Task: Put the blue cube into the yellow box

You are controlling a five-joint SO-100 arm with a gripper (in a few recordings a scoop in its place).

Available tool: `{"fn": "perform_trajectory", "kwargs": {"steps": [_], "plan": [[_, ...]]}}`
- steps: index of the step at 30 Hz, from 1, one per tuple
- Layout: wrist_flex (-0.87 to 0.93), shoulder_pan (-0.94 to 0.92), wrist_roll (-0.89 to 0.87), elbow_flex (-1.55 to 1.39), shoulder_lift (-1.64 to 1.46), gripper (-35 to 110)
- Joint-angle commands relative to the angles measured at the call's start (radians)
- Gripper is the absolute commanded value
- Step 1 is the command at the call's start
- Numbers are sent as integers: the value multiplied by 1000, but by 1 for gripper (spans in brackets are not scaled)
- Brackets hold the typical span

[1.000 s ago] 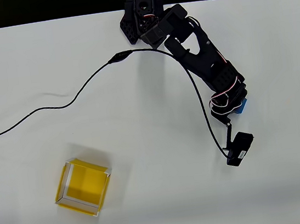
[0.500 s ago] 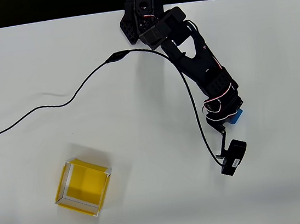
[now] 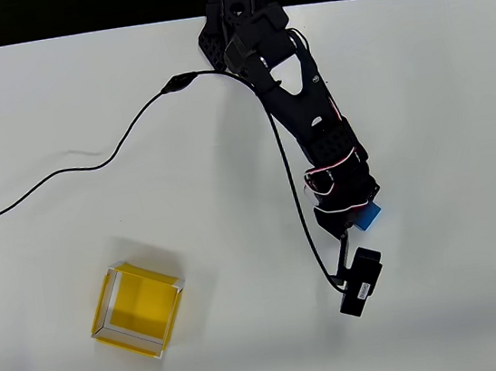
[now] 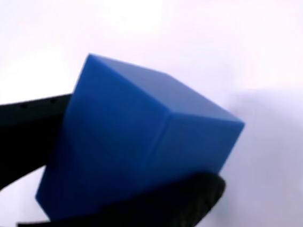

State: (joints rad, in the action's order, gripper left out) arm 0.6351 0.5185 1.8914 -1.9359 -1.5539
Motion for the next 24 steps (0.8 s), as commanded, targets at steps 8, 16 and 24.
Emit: {"fn": "perform_trajectory", "kwargs": {"steps": [8,16,24], "plan": [[-252,-422,153,-51,-407,18],[-360,-736,117,58,-351,17],[-407,-940,60,302,-118,17]]}}
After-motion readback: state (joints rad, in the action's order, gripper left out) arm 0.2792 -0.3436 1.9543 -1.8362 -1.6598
